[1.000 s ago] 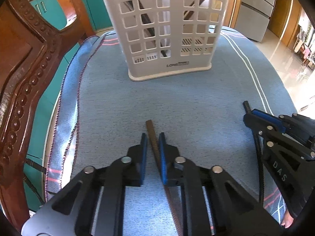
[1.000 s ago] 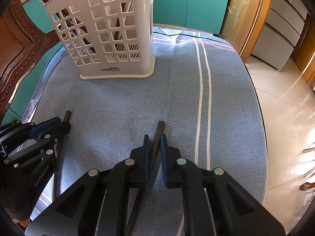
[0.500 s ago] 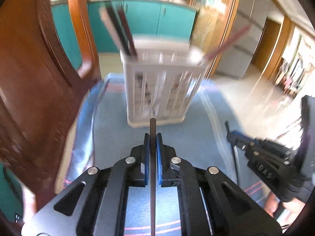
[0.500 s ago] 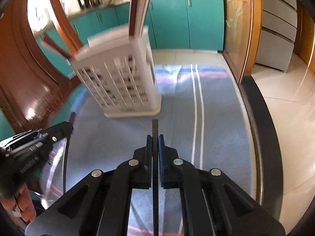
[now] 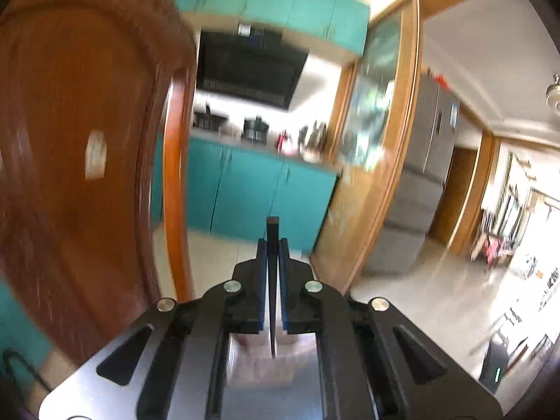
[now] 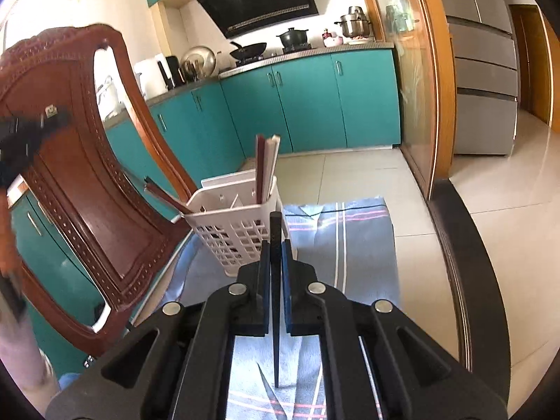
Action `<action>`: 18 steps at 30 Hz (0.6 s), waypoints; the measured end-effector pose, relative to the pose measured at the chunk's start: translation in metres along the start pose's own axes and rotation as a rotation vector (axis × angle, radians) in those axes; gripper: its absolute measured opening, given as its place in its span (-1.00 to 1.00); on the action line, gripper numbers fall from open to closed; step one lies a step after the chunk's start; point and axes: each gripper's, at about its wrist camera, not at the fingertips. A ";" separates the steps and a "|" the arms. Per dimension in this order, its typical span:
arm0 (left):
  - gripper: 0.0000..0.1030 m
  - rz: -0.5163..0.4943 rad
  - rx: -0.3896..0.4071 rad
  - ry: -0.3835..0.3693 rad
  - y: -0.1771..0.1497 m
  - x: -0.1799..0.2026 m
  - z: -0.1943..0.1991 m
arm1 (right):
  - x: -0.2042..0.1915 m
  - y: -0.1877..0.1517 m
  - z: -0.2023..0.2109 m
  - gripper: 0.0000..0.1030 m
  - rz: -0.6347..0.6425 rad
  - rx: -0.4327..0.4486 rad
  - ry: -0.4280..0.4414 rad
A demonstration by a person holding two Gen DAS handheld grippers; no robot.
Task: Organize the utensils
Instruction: 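Lift both dark chopsticks and drop them into the white holder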
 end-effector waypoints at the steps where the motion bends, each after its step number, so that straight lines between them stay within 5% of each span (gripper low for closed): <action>1: -0.87 -0.005 0.012 0.011 0.006 0.001 -0.008 | 0.000 -0.001 0.000 -0.87 -0.003 -0.003 -0.002; 8: -0.87 -0.058 -0.045 0.088 -0.028 0.000 -0.074 | -0.002 -0.002 0.004 -0.87 0.007 -0.009 -0.011; 17: -0.86 -0.057 -0.174 0.114 -0.083 -0.014 -0.105 | -0.006 0.020 0.008 -0.87 -0.011 0.046 0.017; 18: -0.74 -0.042 -0.195 0.107 -0.089 -0.019 -0.104 | -0.008 0.024 0.009 -0.87 -0.010 0.058 0.023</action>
Point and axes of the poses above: each gripper's, at about its wrist camera, not at the fingertips, and z roughly against the way its jaws point, x to its right, y to its top, and after that the axes turned 10 degrees about x, right-handed
